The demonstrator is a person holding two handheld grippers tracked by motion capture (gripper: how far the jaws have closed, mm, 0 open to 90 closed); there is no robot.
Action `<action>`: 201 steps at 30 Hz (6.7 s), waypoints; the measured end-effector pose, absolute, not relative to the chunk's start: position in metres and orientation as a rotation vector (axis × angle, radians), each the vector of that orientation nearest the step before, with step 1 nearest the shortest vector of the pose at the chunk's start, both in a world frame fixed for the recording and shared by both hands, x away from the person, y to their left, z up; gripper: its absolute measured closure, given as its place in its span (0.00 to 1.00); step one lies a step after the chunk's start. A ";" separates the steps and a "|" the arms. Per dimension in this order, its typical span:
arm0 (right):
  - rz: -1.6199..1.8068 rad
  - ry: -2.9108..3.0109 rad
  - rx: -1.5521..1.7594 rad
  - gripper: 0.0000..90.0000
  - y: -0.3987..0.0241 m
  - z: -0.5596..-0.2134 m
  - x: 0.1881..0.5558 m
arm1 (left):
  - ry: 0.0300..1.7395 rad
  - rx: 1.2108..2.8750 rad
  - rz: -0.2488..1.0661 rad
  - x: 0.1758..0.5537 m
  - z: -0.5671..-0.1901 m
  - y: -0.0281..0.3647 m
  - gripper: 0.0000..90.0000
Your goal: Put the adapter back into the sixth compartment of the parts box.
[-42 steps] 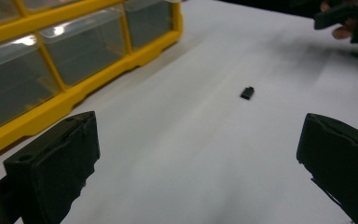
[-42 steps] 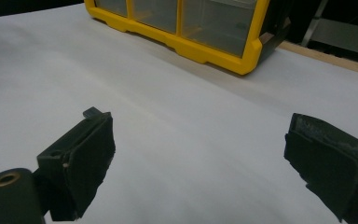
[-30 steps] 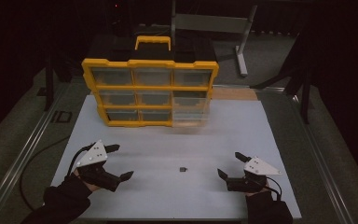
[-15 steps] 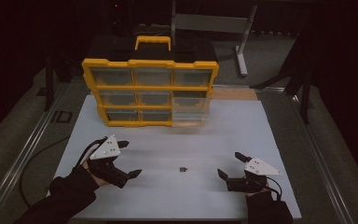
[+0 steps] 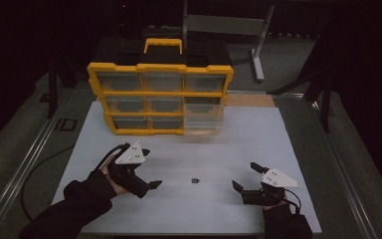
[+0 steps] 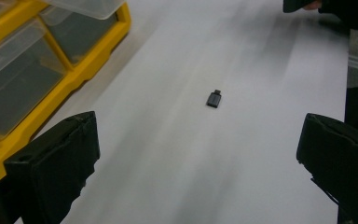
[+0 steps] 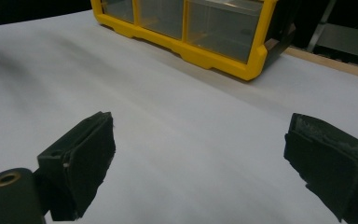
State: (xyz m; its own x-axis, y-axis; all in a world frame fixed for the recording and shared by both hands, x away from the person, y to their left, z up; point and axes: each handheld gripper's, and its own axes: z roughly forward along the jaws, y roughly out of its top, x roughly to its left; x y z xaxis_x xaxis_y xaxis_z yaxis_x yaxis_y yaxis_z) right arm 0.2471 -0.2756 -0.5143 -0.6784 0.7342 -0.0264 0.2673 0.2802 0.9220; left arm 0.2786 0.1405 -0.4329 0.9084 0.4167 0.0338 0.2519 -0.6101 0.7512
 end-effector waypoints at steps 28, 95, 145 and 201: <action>1.391 2.106 0.896 0.09 -0.276 -0.514 0.247 | 0.347 2.434 0.173 0.300 -0.448 0.068 0.01; 1.396 2.110 0.908 0.09 -0.278 -0.516 0.248 | 0.170 2.793 0.033 0.328 -0.507 -0.006 0.34; 1.392 2.110 0.913 0.09 -0.278 -0.516 0.248 | 0.146 2.872 0.058 0.332 -0.510 -0.018 0.86; 1.391 2.112 0.914 0.09 -0.278 -0.516 0.248 | 0.113 2.774 0.023 0.320 -0.450 0.001 0.86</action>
State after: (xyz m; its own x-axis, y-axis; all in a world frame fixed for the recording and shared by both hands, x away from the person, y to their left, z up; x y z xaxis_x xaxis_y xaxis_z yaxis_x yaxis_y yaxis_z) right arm 0.2484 -0.2782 -0.5164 -0.6799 0.7333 -0.0097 0.2805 0.2723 0.9204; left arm 0.3196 0.0013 -0.4502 0.9967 0.0817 0.0014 0.0758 -0.9309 0.3573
